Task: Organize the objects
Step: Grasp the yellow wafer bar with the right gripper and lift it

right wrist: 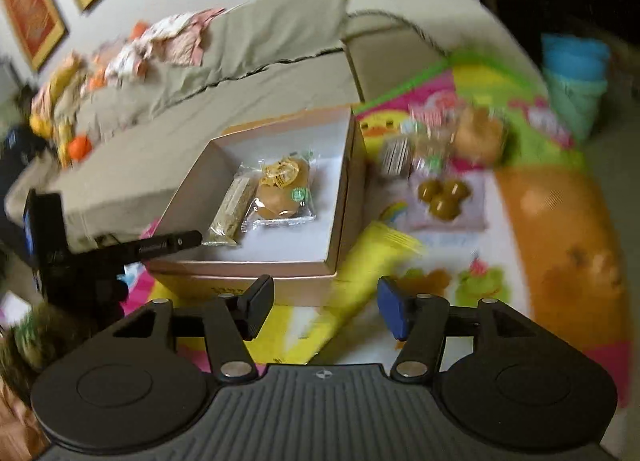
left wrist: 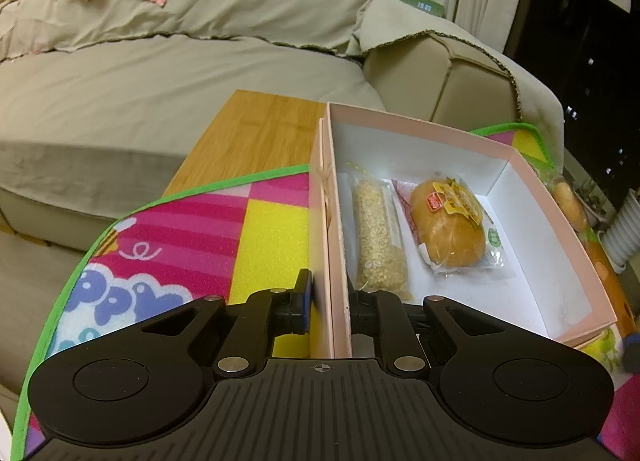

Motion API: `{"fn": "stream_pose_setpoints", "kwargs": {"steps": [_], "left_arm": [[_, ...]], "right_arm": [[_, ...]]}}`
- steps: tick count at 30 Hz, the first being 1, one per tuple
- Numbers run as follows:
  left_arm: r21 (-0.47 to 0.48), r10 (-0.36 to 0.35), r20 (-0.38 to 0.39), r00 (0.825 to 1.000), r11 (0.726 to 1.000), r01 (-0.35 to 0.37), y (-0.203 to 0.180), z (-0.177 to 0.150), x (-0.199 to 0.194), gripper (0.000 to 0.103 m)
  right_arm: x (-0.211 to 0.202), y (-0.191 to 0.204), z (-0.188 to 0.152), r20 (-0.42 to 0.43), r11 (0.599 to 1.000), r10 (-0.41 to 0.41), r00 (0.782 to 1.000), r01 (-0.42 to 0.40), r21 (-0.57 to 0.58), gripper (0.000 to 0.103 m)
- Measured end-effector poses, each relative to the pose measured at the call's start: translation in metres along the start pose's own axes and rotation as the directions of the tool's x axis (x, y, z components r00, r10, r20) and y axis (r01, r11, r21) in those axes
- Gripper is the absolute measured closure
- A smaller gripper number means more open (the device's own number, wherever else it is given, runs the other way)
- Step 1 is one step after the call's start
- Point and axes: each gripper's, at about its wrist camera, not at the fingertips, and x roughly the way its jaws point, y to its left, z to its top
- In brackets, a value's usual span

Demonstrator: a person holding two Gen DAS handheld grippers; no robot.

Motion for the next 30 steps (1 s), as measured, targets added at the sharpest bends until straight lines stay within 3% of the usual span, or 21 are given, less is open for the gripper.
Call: {"fn": "stream_pose_setpoints", "kwargs": {"steps": [2, 9, 15, 17, 20, 24, 25, 30], "left_arm": [[0.005, 0.002, -0.002, 1.0, 1.0, -0.002, -0.001, 0.0, 0.0, 0.089], [0.006, 0.006, -0.003, 1.0, 1.0, -0.006, -0.002, -0.001, -0.001, 0.089], [0.007, 0.01, -0.004, 1.0, 1.0, -0.01, -0.002, -0.001, 0.0, 0.089], [0.007, 0.012, -0.004, 1.0, 1.0, -0.012, -0.003, -0.001, 0.0, 0.089], [0.009, 0.01, -0.005, 1.0, 1.0, -0.01, -0.002, -0.002, -0.001, 0.089], [0.009, 0.01, -0.005, 1.0, 1.0, -0.009, -0.002, -0.003, -0.001, 0.089], [0.011, 0.009, -0.005, 1.0, 1.0, -0.009, -0.002, -0.003, -0.001, 0.089], [0.013, 0.007, -0.005, 1.0, 1.0, -0.007, -0.001, -0.003, -0.001, 0.089]], "right_arm": [[0.015, -0.005, -0.005, -0.032, 1.0, 0.0, 0.999, 0.001, 0.029, 0.05], [0.029, -0.032, -0.019, -0.102, 0.989, -0.127, 0.987, 0.134, 0.067, 0.049], [0.036, -0.031, -0.016, -0.103, 0.988, -0.068, 0.992, 0.081, 0.129, 0.049], [0.046, -0.017, -0.015, -0.096, 0.991, -0.09, 0.991, 0.099, 0.094, 0.042], [0.056, 0.004, -0.016, -0.079, 0.989, -0.147, 0.986, 0.146, -0.026, 0.042], [0.052, 0.012, -0.029, -0.067, 0.954, -0.226, 0.972, 0.206, -0.216, 0.058], [0.049, 0.01, -0.031, -0.063, 0.945, -0.241, 0.968, 0.22, -0.241, 0.059], [0.032, -0.015, -0.029, -0.067, 0.924, -0.327, 0.943, 0.304, -0.232, 0.059]]}}
